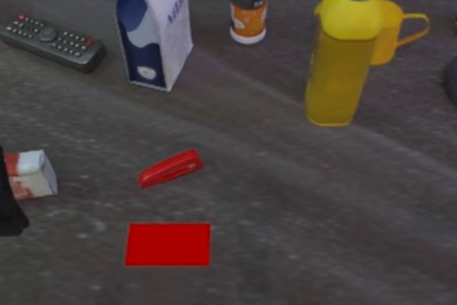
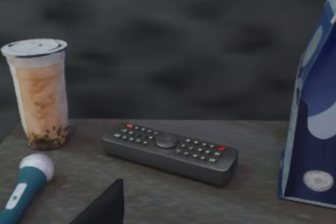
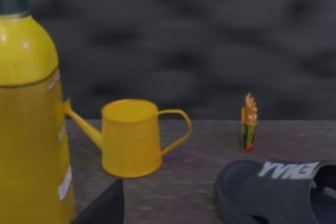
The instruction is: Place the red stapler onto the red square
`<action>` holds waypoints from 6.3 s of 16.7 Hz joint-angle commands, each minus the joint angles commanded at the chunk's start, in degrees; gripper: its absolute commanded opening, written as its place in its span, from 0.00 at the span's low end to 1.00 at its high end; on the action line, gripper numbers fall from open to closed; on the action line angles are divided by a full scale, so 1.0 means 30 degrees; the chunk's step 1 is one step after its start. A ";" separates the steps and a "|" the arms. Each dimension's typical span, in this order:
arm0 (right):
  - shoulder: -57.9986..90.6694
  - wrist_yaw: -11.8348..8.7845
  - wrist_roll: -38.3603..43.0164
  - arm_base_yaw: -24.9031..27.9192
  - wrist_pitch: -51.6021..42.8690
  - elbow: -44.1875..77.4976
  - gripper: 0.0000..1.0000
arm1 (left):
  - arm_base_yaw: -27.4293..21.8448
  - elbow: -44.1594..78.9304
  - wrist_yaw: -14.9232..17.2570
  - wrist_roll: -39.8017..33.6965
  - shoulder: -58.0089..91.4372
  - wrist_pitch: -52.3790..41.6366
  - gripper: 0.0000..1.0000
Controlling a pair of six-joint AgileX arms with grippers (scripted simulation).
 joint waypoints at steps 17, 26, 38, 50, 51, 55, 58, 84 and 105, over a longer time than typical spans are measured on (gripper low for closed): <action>0.0000 0.0000 0.0000 0.0000 0.0000 0.0000 1.00 | -0.4789 1.7774 -0.0109 0.6758 2.1994 -1.2462 1.00; 0.0000 0.0000 0.0000 0.0000 0.0000 0.0000 1.00 | -0.8116 2.9807 -0.0092 1.1335 3.6878 -2.0887 1.00; 0.0000 0.0000 0.0000 0.0000 0.0000 0.0000 1.00 | -0.8866 3.2857 -0.0007 1.2473 4.0473 -2.2371 1.00; 0.0000 0.0000 0.0000 0.0000 0.0000 0.0000 1.00 | -0.8888 2.8978 0.0017 1.2541 4.2726 -1.6216 1.00; 0.0000 0.0000 0.0000 0.0000 0.0000 0.0000 1.00 | -0.8888 2.8978 0.0017 1.2541 4.2726 -1.6216 1.00; 0.0000 0.0000 0.0000 0.0000 0.0000 0.0000 1.00 | -0.8888 2.8978 0.0017 1.2541 4.2726 -1.6216 0.70; 0.0000 0.0000 0.0000 0.0000 0.0000 0.0000 1.00 | -0.8888 2.8978 0.0017 1.2541 4.2726 -1.6216 0.47; 0.0000 0.0000 0.0000 0.0000 0.0000 0.0000 1.00 | -0.8546 3.3122 -0.0011 1.2488 4.0428 -2.2670 0.00; 0.0000 0.0000 0.0000 0.0000 0.0000 0.0000 1.00 | -1.1346 2.5198 0.0099 1.8511 3.3184 -2.2172 0.00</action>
